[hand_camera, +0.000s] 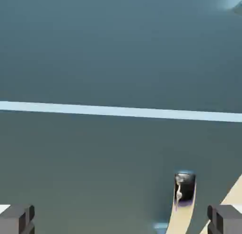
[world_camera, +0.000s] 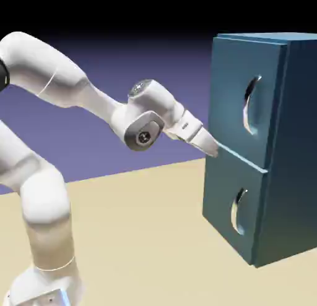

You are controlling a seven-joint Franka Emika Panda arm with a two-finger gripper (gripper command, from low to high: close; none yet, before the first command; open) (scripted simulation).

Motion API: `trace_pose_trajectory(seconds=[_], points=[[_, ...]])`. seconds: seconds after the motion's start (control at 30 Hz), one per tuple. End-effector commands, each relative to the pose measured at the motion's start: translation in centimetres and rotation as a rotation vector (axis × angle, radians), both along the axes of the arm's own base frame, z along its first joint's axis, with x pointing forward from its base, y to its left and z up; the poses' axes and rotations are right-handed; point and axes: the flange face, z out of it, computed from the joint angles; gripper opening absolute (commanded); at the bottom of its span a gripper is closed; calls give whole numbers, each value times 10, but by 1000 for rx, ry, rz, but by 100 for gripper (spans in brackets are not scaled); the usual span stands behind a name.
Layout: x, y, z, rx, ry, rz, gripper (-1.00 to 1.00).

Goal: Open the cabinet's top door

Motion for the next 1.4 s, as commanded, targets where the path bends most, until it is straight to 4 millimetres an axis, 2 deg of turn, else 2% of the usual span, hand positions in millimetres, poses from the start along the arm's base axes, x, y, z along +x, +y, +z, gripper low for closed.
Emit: trace_pose_trajectory(seconds=[0.0, 0.33, 0.67, 1.0, 1.37], points=[[0, 2, 5, -2, -10, 4, 100], [-5, 21, 46, -25, -111, 35, 100], [-15, 26, 75, -40, -226, 43, 100], [-23, 17, 91, -41, -351, 37, 100], [-25, -8, 94, -21, -496, 23, 100]])
